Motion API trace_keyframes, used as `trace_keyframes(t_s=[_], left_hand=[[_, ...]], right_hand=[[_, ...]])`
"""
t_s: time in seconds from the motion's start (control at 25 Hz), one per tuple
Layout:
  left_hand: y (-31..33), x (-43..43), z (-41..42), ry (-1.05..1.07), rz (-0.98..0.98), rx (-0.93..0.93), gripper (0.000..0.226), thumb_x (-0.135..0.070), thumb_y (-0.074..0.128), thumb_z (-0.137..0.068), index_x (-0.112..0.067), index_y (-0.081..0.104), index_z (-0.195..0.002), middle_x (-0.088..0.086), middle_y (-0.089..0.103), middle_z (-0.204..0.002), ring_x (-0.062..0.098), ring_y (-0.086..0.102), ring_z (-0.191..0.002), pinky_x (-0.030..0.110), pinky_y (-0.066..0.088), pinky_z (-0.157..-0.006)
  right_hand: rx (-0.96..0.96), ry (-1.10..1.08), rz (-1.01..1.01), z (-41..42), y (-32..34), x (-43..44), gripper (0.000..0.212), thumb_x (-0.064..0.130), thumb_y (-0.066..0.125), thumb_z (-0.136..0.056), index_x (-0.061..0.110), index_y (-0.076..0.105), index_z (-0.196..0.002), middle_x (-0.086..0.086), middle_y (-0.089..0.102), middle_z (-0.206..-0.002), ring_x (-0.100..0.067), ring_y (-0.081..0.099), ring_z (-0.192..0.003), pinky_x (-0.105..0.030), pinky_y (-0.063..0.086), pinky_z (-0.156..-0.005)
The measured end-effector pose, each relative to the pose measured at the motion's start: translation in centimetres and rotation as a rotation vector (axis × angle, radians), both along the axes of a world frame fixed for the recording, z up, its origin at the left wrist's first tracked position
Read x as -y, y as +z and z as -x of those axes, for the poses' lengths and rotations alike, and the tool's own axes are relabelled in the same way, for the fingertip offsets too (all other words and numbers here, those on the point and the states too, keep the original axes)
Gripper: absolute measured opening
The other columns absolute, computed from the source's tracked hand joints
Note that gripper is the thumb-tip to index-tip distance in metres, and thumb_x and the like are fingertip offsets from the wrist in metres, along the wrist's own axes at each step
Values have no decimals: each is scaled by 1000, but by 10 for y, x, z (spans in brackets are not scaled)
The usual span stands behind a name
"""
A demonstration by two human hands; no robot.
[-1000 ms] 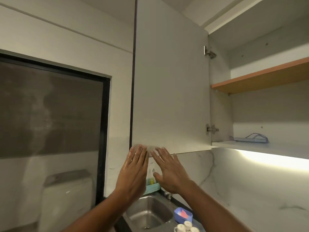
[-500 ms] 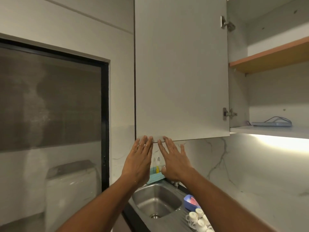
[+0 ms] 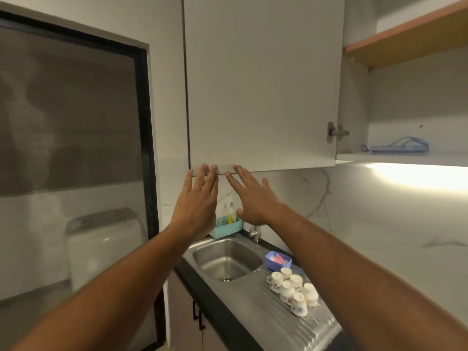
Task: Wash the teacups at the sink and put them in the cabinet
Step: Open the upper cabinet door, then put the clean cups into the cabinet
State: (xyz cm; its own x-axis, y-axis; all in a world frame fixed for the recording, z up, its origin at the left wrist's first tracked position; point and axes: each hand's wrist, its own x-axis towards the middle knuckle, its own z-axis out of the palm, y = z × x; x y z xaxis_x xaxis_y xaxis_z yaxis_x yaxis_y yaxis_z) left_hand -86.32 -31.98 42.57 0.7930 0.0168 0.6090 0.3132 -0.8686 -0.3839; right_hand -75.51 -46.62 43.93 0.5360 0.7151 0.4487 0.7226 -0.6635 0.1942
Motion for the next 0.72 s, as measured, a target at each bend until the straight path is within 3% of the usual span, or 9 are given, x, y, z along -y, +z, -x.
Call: trace_keyframes(t_s=[0.12,0.2,0.28,0.56,0.72], left_hand=[[-5,22,-10,-20,38,72,81,-25,52,-93,-4,11,-159,22,5,-167,42,2,-155,59,9,-125],[-10,44,-21,-73,30,94,69,-27,52,-89,-3,32,-151,19,32,-156,37,26,-147,56,21,-122],[-23,67,-36,-136,29,76,60,-29,52,-87,-3,45,-140,14,46,-142,30,39,-134,52,30,-116],[-127,159,-110,-272,284,-167,43,-29,58,-88,-11,55,-126,9,56,-131,29,51,-119,40,45,-99],[-195,191,-147,-188,476,-323,54,-42,53,-94,-13,48,-139,7,51,-139,26,48,-126,42,47,-100]], right_hand=[[32,108,33,-8,5,21,98,30,65,-91,32,-5,-160,2,-16,-168,-18,-10,-155,-55,12,-123],[52,147,68,-16,2,39,91,30,63,-93,29,3,-161,1,-8,-169,-20,-1,-156,-52,19,-124],[30,166,90,-27,-9,63,83,29,62,-94,26,13,-160,0,-1,-170,-21,10,-155,-46,27,-121],[-181,151,173,-89,-113,182,53,23,59,-92,19,49,-144,-2,31,-160,-26,43,-138,-45,45,-106],[-367,31,229,-134,-188,239,54,25,57,-93,22,48,-146,1,27,-163,-23,42,-141,-43,47,-107]])
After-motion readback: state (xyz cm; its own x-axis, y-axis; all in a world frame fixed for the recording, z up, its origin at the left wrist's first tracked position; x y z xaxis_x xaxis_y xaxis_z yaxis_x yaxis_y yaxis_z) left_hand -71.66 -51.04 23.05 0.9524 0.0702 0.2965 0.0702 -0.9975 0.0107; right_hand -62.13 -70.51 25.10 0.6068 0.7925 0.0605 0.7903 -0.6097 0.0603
